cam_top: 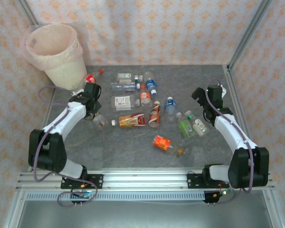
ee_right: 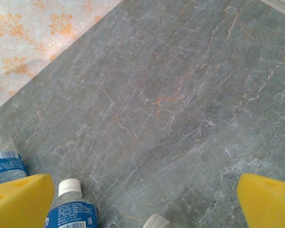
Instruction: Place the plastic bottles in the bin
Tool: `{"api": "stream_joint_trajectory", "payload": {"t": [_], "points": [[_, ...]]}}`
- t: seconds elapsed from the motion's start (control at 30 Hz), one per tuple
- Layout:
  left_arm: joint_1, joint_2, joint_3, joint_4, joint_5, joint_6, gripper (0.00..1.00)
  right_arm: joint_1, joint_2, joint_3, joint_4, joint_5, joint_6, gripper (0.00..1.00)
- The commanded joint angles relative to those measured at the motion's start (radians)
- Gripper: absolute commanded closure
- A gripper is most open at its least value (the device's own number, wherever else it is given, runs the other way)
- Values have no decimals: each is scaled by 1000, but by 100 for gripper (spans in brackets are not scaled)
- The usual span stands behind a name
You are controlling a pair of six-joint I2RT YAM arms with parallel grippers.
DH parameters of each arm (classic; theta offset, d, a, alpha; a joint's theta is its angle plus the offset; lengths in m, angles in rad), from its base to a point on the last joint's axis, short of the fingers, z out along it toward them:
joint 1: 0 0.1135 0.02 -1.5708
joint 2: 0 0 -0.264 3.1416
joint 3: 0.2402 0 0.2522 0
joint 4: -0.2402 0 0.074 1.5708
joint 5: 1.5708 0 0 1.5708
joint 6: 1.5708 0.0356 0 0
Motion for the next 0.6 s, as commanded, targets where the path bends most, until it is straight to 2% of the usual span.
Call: {"api": "stream_joint_trajectory", "payload": {"t": [0.0,0.2,0.27,0.37,0.57], "points": [[-57,-109,156,39,-183,196,47,7,-16,33,8,29,-3,1],[-41,-86,358,333,-412,488,47,8,-17,34,55,21,21,1],[2,-42,424,436,-406,558,47,8,-15,37,62,16,23,1],[96,62,547,541,-378,592,47,8,-17,42,60,14,23,1],[213,328,909,586,-333,697,47,9,-27,38,55,17,24,1]]}}
